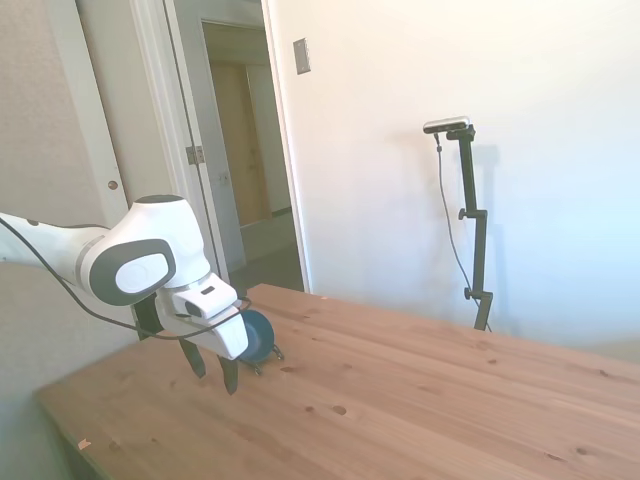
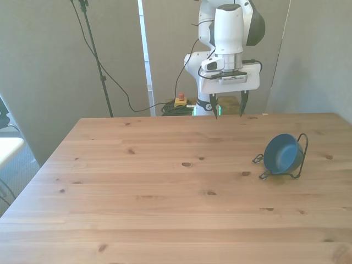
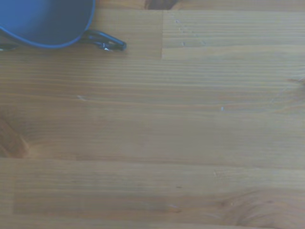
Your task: Unload the bowl
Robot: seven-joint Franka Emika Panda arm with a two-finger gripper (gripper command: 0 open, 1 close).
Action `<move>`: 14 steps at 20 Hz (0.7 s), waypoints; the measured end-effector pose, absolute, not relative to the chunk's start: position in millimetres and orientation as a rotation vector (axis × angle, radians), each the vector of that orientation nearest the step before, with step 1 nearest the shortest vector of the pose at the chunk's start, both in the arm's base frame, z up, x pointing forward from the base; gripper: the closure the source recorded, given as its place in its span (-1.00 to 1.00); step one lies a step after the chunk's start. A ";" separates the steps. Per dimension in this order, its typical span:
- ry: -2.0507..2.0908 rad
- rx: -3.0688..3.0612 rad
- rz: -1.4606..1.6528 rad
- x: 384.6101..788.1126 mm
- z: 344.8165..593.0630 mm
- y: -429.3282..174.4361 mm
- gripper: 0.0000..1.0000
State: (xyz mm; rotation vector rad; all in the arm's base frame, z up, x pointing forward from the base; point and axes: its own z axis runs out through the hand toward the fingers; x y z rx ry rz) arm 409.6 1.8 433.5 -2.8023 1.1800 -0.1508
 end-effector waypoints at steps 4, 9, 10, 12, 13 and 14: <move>1.181 -2.801 -0.149 410.9 433.5 1.1 -1.00; 1.174 -2.795 -0.160 427.8 440.1 1.5 -1.00; 1.172 -2.794 -0.159 433.6 440.3 1.7 -1.00; 1.160 -2.795 -0.160 447.3 439.0 2.8 -1.00; 1.153 -2.795 -0.160 454.7 438.3 3.7 -1.00; 1.138 -2.799 -0.157 461.6 437.5 5.0 -1.00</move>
